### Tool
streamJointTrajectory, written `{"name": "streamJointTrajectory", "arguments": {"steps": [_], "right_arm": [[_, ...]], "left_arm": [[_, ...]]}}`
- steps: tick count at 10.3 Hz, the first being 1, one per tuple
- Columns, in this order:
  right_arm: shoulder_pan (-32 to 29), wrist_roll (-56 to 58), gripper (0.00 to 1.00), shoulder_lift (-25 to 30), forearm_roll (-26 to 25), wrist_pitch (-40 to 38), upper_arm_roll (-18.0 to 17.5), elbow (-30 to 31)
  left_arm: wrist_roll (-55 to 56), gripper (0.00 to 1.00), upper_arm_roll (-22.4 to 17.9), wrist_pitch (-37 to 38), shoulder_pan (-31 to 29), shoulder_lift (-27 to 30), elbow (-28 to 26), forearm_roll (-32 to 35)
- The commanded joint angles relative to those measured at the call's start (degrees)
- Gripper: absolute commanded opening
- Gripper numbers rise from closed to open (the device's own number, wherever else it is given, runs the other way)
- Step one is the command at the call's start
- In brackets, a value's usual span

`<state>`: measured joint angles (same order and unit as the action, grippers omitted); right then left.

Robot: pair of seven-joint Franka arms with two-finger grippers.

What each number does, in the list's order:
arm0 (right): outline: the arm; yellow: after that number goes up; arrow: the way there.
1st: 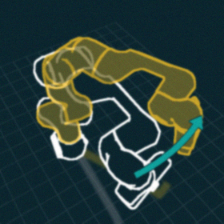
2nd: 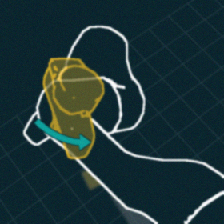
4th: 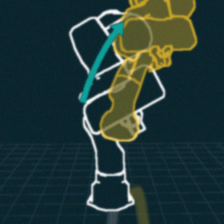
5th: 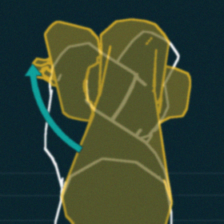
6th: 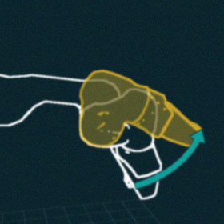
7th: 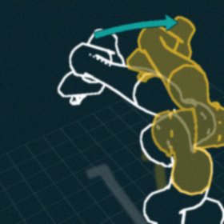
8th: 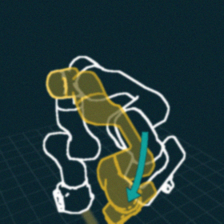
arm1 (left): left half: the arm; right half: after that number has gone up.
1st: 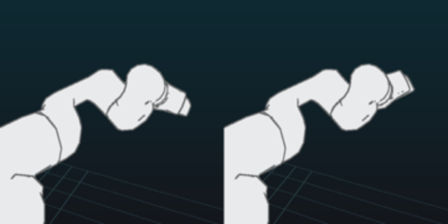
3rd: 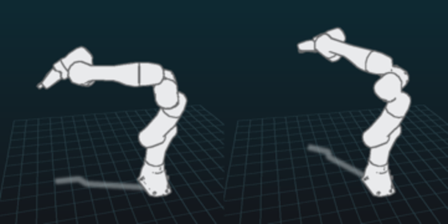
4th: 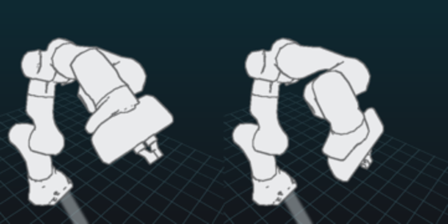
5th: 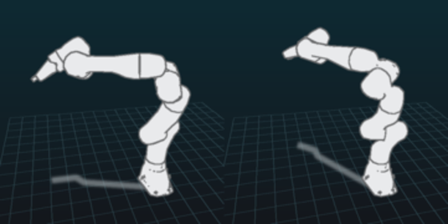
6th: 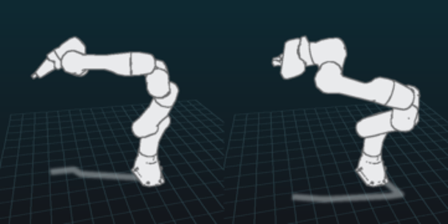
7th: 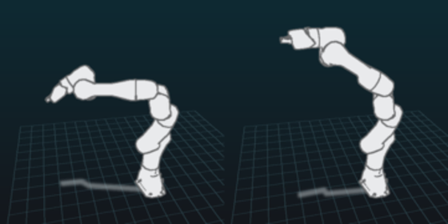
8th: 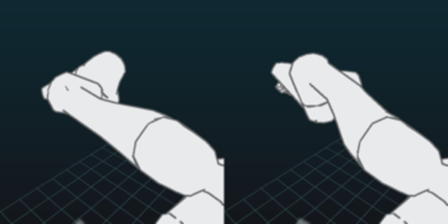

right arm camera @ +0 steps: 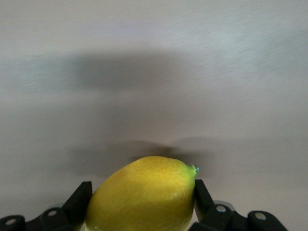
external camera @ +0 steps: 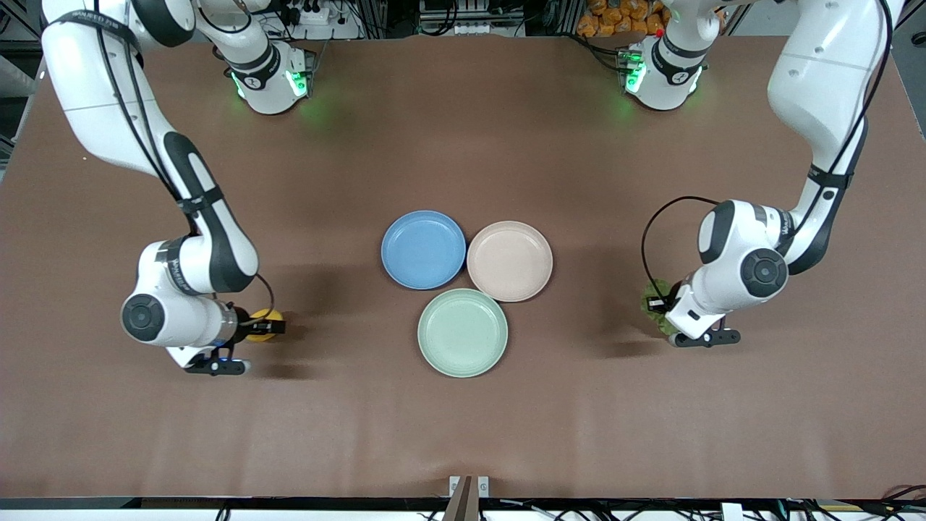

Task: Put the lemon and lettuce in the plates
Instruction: 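Carry the lemon toward the blue plate while the left gripper carries lettuce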

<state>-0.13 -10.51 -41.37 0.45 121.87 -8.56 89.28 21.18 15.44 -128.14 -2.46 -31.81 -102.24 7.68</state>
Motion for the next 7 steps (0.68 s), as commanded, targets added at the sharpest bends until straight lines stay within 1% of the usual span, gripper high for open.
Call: {"name": "streamJointTrajectory", "arguments": {"steps": [1, 3, 6, 7], "right_arm": [[0.2, -7.7, 0.2, 3.9, 0.5, -4.0, -4.3, 0.6], [4.1, -15.9, 0.2, 7.0, 0.5, -9.3, -4.7, 0.1], [8.6, -25.5, 0.2, 10.5, 0.7, -14.7, -5.8, -0.1], [9.0, -28.6, 0.2, 10.6, 0.7, -15.0, -7.3, -0.2]], "left_arm": [[7.6, 0.0, -0.3, 6.4, 4.3, 2.1, 3.3, 1.0], [13.9, 0.0, -0.3, 12.4, 9.5, 2.1, 6.7, 1.0], [25.3, 0.0, -0.2, 14.1, 16.0, 2.2, 7.1, 0.4], [29.4, 0.0, -0.2, 14.1, 18.1, 2.1, 7.2, 0.2]]}}
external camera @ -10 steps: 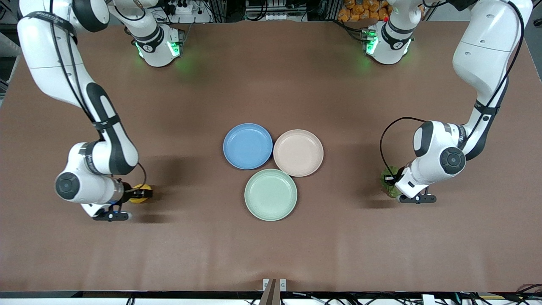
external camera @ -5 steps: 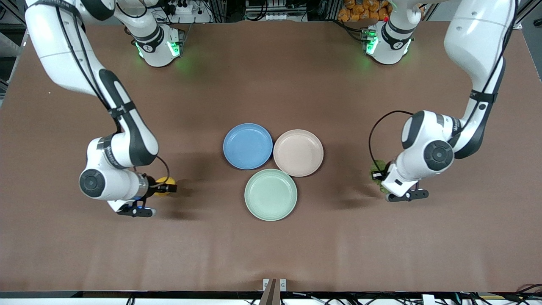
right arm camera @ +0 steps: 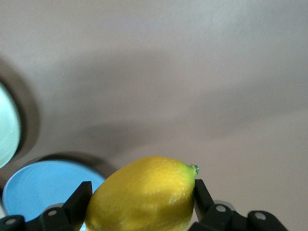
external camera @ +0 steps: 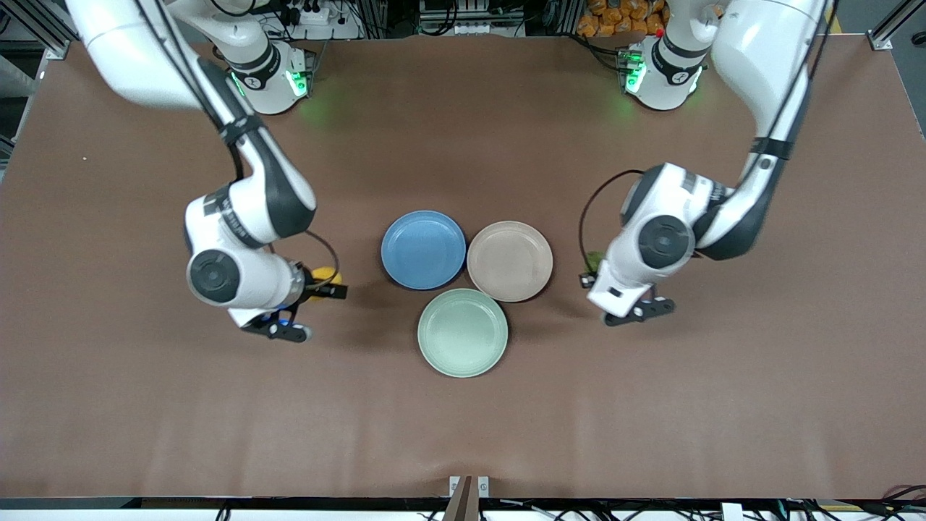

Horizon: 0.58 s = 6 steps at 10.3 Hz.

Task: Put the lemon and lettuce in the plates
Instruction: 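Carry the lemon toward the blue plate while the left gripper carries lettuce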

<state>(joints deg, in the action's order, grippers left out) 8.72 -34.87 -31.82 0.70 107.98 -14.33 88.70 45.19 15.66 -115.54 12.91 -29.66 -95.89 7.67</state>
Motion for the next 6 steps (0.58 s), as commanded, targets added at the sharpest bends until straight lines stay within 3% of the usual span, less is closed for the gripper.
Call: {"name": "streamJointTrajectory", "arguments": {"steps": [1, 3, 6], "right_arm": [[0.2, -7.4, 0.2, 1.0, 0.4, -1.0, -3.4, 0.4], [2.2, -14.8, 0.2, 0.9, 0.4, -0.9, -5.6, 0.5], [8.2, -25.1, 0.21, -0.8, 0.4, 2.7, -5.7, 0.9]], "left_arm": [[9.1, 0.0, -0.4, 1.5, 5.2, -0.4, 0.9, 0.1], [14.8, 0.0, -0.4, 0.6, 9.1, -2.6, 1.1, 0.1], [19.5, 0.0, -0.5, -6.2, 11.8, -6.9, 2.6, -1.9]]}}
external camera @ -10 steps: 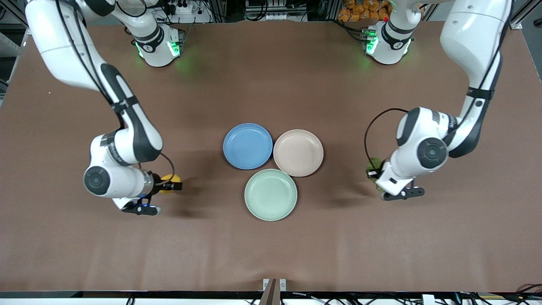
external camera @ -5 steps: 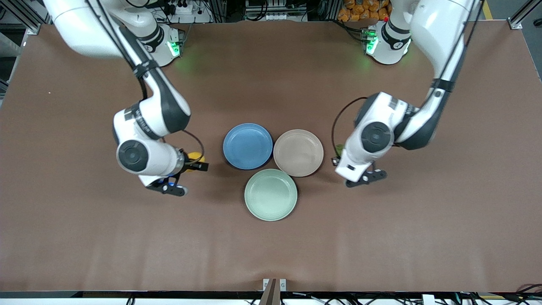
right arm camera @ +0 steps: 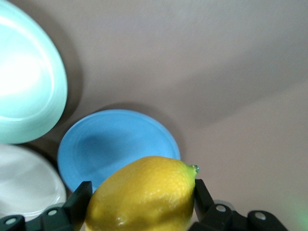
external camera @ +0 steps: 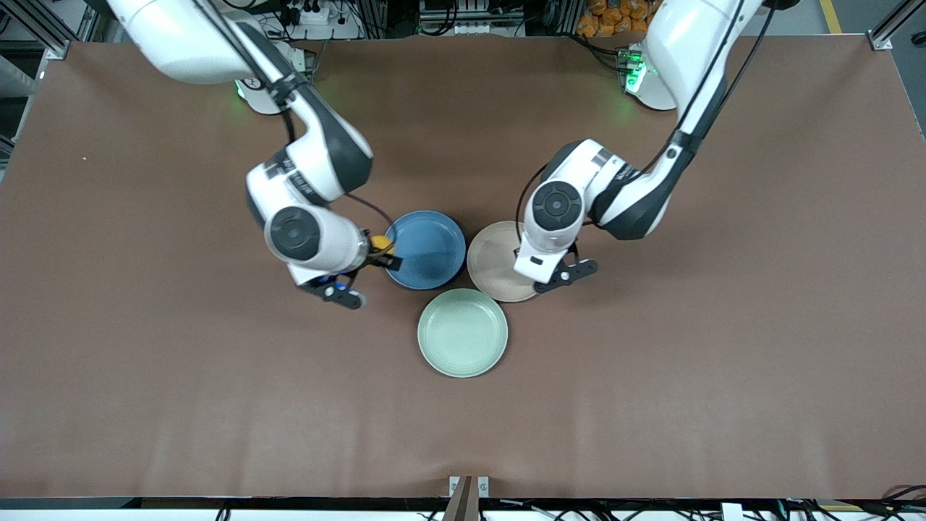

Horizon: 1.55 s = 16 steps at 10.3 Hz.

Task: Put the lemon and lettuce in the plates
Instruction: 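Carry the lemon toward the blue plate while the left gripper carries lettuce, then release the lettuce onto the beige plate with the left gripper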

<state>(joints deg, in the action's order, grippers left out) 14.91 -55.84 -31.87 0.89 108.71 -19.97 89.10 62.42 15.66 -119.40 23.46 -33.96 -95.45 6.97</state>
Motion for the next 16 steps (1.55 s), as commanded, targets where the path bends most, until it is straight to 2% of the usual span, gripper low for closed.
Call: {"name": "streamJointTrajectory", "arguments": {"steps": [1, 2, 3, 6, 8, 9, 10, 11, 16], "right_arm": [[3.4, -6.3, 0.21, -1.8, 0.2, 4.0, -0.1, 0.8], [5.4, -8.7, 0.21, -3.3, 0.2, 6.8, 0.0, 0.9], [7.0, -11.4, 0.21, -4.9, -0.4, 9.3, 0.0, 0.8], [8.9, -12.6, 0.22, -6.4, -1.7, 10.7, 0.7, 1.6], [8.9, -12.6, 0.27, -7.0, -2.0, 11.3, 1.2, 2.0], [9.0, -12.5, 0.43, -7.8, -3.3, 11.4, 1.7, 2.2], [8.9, -12.5, 0.78, -8.5, -4.6, 11.5, 1.8, 2.2], [8.9, -12.5, 0.98, -8.9, -5.7, 11.5, 2.0, 2.2], [7.1, -11.9, 1.0, -8.5, -6.0, 13.1, 2.2, 1.5]], "left_arm": [[2.7, 0.26, -0.5, -3.5, 1.2, -3.5, 2.2, -1.1], [2.7, 0.81, -0.5, -3.6, 1.2, -3.5, 2.2, -1.0], [2.7, 1.0, -0.5, -3.6, 0.9, -3.4, 2.5, -1.1], [1.2, 1.0, -1.0, -3.6, -1.2, -1.7, 4.4, -0.6], [-6.2, 1.0, -1.0, -3.6, -4.5, 0.9, 5.4, -0.4], [-10.5, 1.0, -1.0, -3.1, -6.4, 2.8, 5.5, -0.4], [-14.0, 1.0, -0.7, -2.8, -8.8, 4.2, 5.4, -0.6], [-17.1, 1.0, -0.5, -2.3, -10.5, 5.2, 5.4, -0.7], [-30.7, 1.0, -0.5, 2.8, -16.9, 11.8, 5.5, -1.2]]}}
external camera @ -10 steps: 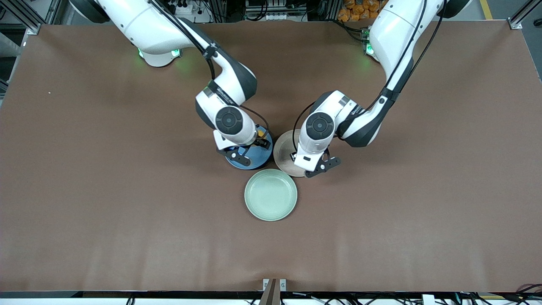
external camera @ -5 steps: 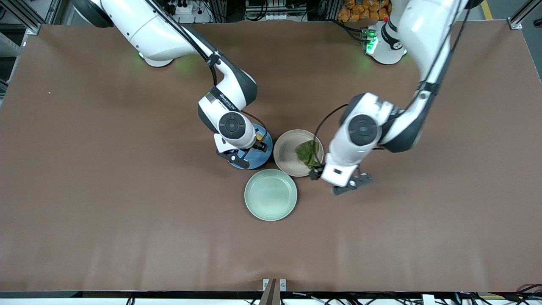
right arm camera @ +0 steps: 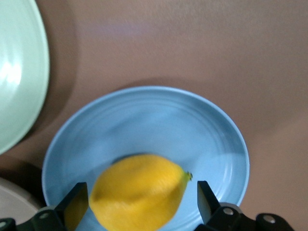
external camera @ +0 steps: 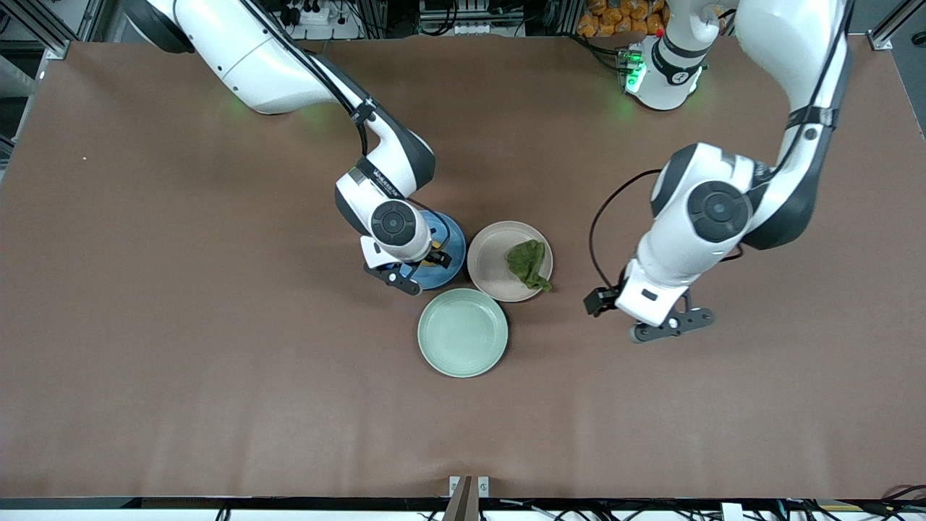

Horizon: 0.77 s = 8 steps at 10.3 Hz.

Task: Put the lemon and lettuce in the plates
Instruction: 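Release the lettuce onto the beige plate with the left gripper, then release the lemon onto the blue plate while the left gripper withdraws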

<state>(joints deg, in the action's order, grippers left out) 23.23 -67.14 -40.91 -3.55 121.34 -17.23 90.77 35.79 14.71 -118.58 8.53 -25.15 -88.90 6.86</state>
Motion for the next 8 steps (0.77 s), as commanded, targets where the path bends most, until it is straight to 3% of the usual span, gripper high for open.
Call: {"name": "streamJointTrajectory", "arguments": {"steps": [1, 4, 8], "right_arm": [[-2.0, -0.4, 1.0, 0.8, -1.6, 0.5, -0.5, -0.2], [-5.5, 2.7, 1.0, 1.0, -5.7, 0.2, -0.5, -4.1], [-14.9, 19.9, 1.0, 1.2, -5.9, -1.3, -0.5, -4.1]], "left_arm": [[-6.8, 1.0, 0.5, 3.8, -3.8, 4.5, -1.0, -1.0], [-15.6, 1.0, 0.4, 10.3, -8.0, 9.0, -1.1, -0.8], [-18.3, 1.0, 0.2, 17.8, -11.8, 17.1, -1.0, -1.2]]}}
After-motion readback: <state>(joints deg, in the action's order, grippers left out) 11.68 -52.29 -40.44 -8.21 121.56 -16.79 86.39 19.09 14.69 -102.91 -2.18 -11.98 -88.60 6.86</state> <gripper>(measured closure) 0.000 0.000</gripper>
